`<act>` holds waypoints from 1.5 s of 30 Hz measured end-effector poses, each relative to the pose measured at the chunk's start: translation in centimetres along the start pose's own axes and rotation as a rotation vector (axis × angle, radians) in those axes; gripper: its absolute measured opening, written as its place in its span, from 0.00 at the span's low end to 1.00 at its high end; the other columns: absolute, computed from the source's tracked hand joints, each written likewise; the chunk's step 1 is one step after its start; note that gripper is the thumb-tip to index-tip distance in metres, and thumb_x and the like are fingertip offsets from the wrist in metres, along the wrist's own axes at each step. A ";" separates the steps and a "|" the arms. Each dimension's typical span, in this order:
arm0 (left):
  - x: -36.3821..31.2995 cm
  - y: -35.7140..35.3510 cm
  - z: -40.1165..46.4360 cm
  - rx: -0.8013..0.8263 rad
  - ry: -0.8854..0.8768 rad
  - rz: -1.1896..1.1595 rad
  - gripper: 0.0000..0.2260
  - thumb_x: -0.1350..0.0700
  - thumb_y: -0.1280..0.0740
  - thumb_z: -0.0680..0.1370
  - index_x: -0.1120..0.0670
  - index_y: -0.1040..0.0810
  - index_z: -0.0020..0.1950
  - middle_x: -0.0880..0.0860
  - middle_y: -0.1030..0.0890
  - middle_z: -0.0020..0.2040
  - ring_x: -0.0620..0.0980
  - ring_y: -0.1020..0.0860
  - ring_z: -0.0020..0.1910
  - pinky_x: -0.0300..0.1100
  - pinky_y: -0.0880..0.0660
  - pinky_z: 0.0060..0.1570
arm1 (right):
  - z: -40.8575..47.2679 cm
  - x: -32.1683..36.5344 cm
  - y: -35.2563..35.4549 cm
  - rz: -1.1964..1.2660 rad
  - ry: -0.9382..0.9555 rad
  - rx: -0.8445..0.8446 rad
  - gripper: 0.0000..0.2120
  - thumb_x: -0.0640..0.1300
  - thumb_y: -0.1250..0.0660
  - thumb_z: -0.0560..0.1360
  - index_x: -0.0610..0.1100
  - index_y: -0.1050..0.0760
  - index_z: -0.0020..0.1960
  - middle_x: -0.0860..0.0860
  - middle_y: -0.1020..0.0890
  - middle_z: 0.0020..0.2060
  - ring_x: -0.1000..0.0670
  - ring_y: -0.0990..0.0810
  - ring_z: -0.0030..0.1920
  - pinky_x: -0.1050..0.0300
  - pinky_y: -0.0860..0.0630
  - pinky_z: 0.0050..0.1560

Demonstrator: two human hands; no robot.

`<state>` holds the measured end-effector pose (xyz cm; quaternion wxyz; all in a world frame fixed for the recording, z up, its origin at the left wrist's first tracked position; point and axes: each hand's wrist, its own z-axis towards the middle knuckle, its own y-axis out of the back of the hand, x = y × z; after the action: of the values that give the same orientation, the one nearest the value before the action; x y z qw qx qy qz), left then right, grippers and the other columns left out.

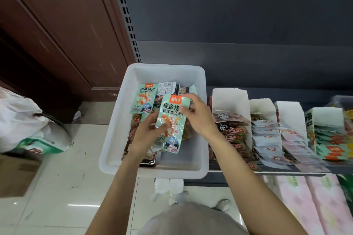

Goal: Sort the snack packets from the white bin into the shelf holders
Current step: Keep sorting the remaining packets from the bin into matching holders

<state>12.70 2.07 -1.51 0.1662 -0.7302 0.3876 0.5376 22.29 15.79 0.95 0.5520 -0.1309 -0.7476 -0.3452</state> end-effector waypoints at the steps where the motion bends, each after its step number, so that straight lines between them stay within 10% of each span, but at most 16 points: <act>1: -0.9 -0.2 -0.5 0.026 -0.004 -0.111 0.15 0.56 0.29 0.74 0.51 0.23 0.60 0.49 0.17 0.52 0.49 0.18 0.50 0.39 0.22 0.44 | -0.7 0.2 1.0 0.198 -0.043 0.007 0.10 0.40 0.38 0.79 0.48 0.29 0.59 0.47 0.18 0.50 0.49 0.17 0.48 0.50 0.18 0.44; 6: -5.6 -2.8 -2.5 0.103 -0.070 -0.197 0.09 0.60 0.30 0.73 0.51 0.20 0.52 0.48 0.15 0.44 0.49 0.16 0.43 0.40 0.21 0.37 | -3.8 0.4 6.2 0.614 -0.126 0.006 0.13 0.43 0.45 0.83 0.49 0.26 0.62 0.47 0.16 0.48 0.48 0.16 0.46 0.57 0.20 0.40; 15: -10.1 -14.4 -3.0 0.360 -0.391 0.211 0.09 0.57 0.26 0.71 0.44 0.20 0.47 0.41 0.16 0.44 0.39 0.18 0.42 0.34 0.23 0.40 | -10.0 -3.5 18.7 0.457 -0.022 -0.212 0.14 0.35 0.32 0.74 0.46 0.25 0.57 0.50 0.15 0.47 0.52 0.16 0.46 0.60 0.20 0.37; 26: -11.5 -33.5 0.6 0.284 -0.711 0.513 0.07 0.58 0.32 0.74 0.47 0.18 0.48 0.41 0.18 0.43 0.40 0.21 0.42 0.39 0.23 0.44 | -16.5 -11.5 35.5 0.434 0.091 -0.956 0.09 0.35 0.34 0.77 0.49 0.25 0.47 0.50 0.17 0.47 0.52 0.18 0.49 0.63 0.20 0.40; 31: -9.4 -37.9 0.4 0.364 -0.823 0.921 0.10 0.52 0.34 0.77 0.48 0.21 0.58 0.46 0.20 0.55 0.48 0.26 0.57 0.43 0.29 0.56 | -13.7 -14.8 37.3 0.020 0.118 -0.845 0.07 0.37 0.35 0.78 0.48 0.24 0.51 0.46 0.19 0.52 0.52 0.18 0.49 0.57 0.19 0.43; 37: -8.1 -38.6 0.1 0.333 -0.848 0.978 0.08 0.53 0.35 0.78 0.46 0.19 0.55 0.44 0.18 0.51 0.48 0.24 0.51 0.42 0.30 0.53 | -10.0 -16.7 36.7 -0.846 0.216 -0.507 0.08 0.37 0.35 0.75 0.46 0.21 0.49 0.48 0.17 0.42 0.44 0.19 0.42 0.51 0.22 0.39; 45: -8.8 -37.6 -0.6 0.362 -0.837 0.922 0.10 0.50 0.36 0.78 0.46 0.20 0.57 0.43 0.18 0.49 0.47 0.23 0.51 0.42 0.27 0.51 | -10.0 -16.6 36.0 -1.014 0.149 -0.359 0.16 0.36 0.33 0.72 0.47 0.20 0.58 0.46 0.16 0.50 0.40 0.22 0.53 0.45 0.28 0.54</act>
<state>40.05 29.28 0.17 0.1758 -0.1780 0.6485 0.7189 56.37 38.44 0.69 0.3370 0.1788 -0.6051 -0.6987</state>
